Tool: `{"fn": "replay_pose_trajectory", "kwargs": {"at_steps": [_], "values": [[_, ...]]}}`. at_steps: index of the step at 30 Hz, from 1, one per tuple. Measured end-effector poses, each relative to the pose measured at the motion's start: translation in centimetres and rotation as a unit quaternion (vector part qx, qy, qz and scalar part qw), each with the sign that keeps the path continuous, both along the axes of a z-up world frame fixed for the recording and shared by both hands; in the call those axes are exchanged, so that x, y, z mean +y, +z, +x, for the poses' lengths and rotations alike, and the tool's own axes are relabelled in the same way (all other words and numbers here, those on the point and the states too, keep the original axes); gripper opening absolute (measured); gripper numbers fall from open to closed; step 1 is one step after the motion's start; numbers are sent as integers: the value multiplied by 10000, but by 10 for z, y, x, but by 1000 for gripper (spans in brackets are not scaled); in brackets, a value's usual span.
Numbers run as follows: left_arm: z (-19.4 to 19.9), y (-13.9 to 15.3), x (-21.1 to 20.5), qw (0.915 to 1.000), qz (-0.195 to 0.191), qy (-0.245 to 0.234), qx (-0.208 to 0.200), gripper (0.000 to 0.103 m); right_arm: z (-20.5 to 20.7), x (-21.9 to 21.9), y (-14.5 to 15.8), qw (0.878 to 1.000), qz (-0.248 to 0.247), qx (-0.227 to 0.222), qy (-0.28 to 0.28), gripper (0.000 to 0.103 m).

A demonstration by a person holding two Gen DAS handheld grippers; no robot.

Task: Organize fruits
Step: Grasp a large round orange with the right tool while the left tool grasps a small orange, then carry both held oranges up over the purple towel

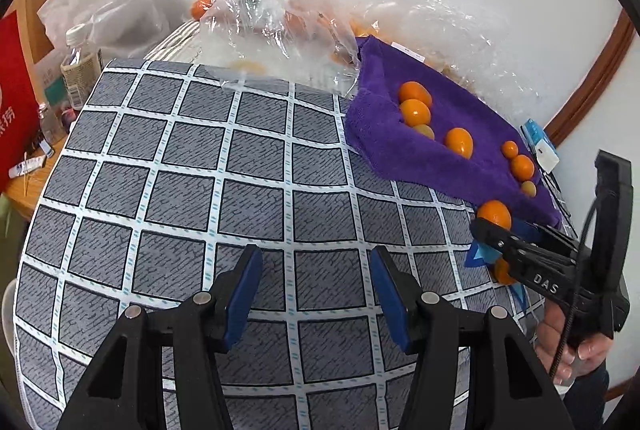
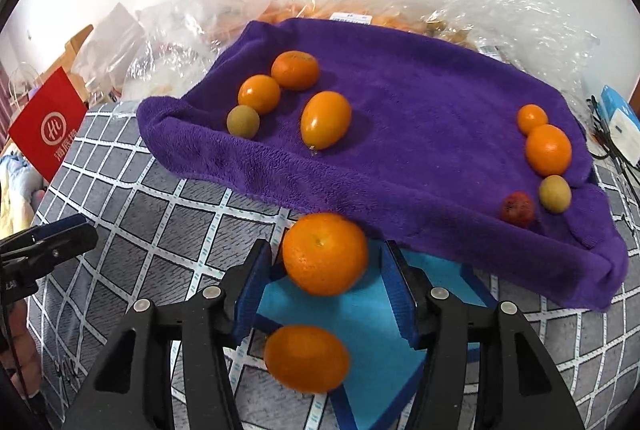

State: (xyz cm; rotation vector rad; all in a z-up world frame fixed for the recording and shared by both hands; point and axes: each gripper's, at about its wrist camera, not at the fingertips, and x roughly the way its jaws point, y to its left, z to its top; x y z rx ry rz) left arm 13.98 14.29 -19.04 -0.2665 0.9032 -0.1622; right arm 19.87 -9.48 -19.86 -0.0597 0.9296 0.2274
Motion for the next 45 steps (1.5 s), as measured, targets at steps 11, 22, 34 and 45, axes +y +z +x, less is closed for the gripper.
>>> {"fn": "replay_pose_trajectory", "kwargs": {"at_steps": [11, 22, 34, 45], "values": [[0, -1, -5, 9999, 42, 106, -64, 60, -14, -4, 15, 9994, 12, -322, 95, 39], [-3, 6, -30, 9997, -173, 70, 161, 59, -55, -65, 43, 9966, 168, -746, -320, 39], [-3, 19, -131, 9941, -115, -1073, -58, 59, -83, -138, 19, 9953, -66, -547, -800, 39], [4, 5, -185, 9908, 318, -1304, 174, 59, -94, -173, 10, 9933, 133, -474, -1042, 39]]}}
